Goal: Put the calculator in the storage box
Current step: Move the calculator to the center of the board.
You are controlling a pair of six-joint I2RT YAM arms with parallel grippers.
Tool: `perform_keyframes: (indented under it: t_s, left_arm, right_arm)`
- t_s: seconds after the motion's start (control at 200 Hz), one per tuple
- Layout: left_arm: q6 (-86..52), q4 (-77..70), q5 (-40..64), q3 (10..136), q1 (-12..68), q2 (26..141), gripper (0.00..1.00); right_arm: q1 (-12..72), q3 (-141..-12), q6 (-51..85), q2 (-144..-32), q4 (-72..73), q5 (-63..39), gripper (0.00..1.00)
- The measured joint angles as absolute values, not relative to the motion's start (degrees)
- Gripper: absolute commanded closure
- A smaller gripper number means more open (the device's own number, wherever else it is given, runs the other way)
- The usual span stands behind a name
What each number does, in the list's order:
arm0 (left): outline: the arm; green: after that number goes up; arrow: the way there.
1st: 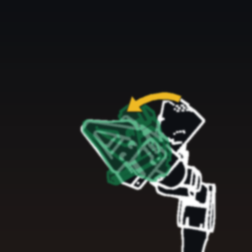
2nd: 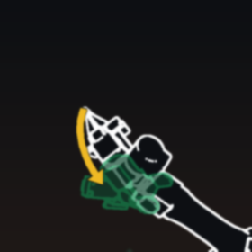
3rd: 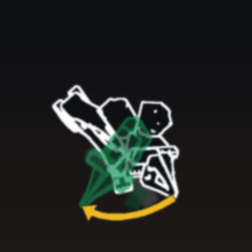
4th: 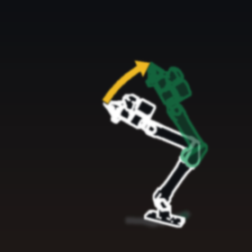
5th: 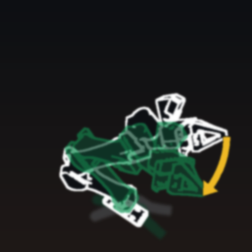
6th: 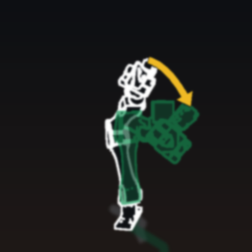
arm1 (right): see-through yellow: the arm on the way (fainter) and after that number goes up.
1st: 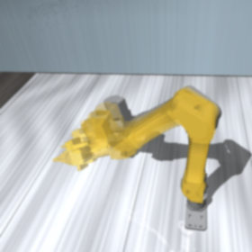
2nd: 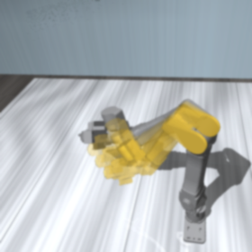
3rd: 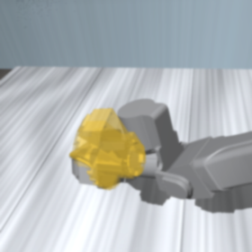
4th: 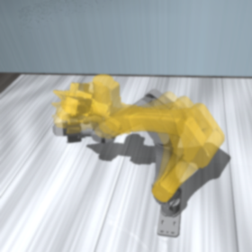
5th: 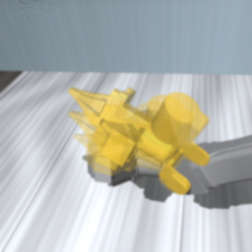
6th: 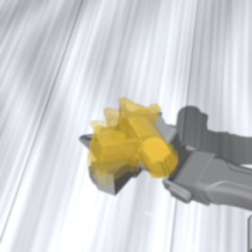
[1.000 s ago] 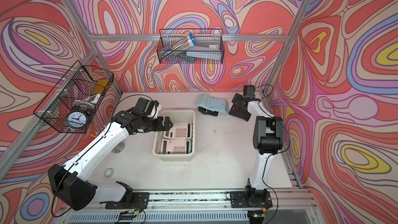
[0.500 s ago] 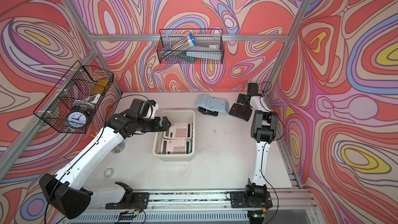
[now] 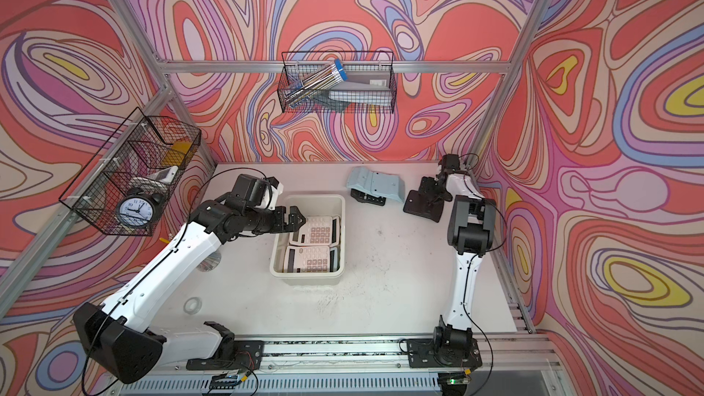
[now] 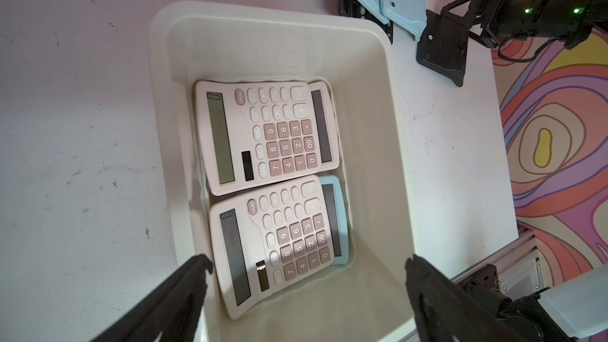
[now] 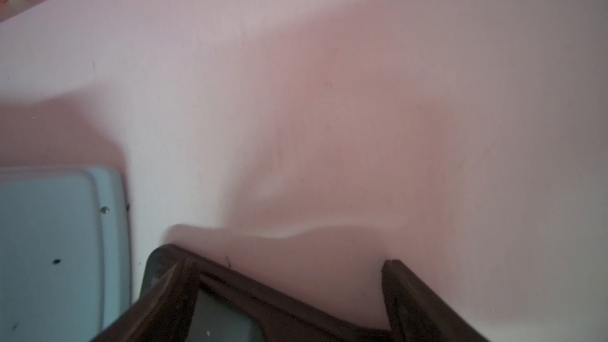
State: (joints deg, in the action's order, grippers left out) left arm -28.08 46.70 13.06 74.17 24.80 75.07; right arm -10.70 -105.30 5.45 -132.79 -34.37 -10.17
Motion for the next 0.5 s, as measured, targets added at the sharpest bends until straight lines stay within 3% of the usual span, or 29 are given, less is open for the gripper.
perform_keyframes:
  t_s: [0.501]
  left_arm:
    - [-28.08,45.98,13.85,74.19,26.89,75.64,0.01]
  right_arm:
    - [-8.64,-70.08,15.51,-108.51,-29.76,-16.91,0.11]
